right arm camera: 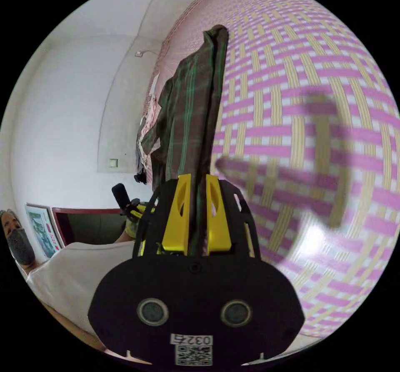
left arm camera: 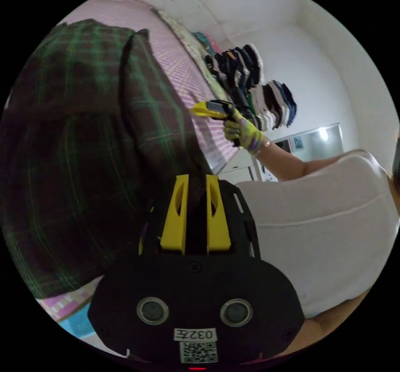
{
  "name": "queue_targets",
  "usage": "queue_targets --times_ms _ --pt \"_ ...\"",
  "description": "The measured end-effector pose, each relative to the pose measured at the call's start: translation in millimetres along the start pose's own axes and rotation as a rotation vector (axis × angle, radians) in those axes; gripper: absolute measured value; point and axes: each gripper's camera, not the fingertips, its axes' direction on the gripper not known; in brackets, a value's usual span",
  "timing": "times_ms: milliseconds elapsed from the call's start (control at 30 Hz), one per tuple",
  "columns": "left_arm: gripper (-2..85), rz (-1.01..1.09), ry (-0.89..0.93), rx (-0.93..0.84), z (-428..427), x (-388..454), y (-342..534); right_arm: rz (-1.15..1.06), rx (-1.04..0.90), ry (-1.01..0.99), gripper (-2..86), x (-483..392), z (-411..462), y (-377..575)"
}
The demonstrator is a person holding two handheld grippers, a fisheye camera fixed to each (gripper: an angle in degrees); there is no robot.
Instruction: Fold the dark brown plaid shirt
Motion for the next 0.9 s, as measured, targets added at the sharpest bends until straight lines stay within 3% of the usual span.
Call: queue_targets --times_ms 167,367,700,900 --pt "2.2 -0.165 -0.031 0.096 -4.2 -28.0 26.4 0.028 0.038 -0.019 6.6 -8.3 22.2 45.8" --pt "3.0 -0.287 -0.110 0.206 -26.4 -50.7 56.1 -0.041 0.067 0.134 6.5 -44.1 37.4 52.6" --pt "-1.0 -0.224 -0.035 0.124 -21.5 -72.3 51.5 -0.078 0.040 0.257 0.2 -81.2 52.6 67.6" --pt "-0.1 -0.277 0.019 0.106 -20.7 -99.3 59.0 -0.090 0.015 0.239 3.2 -87.0 56.7 73.5"
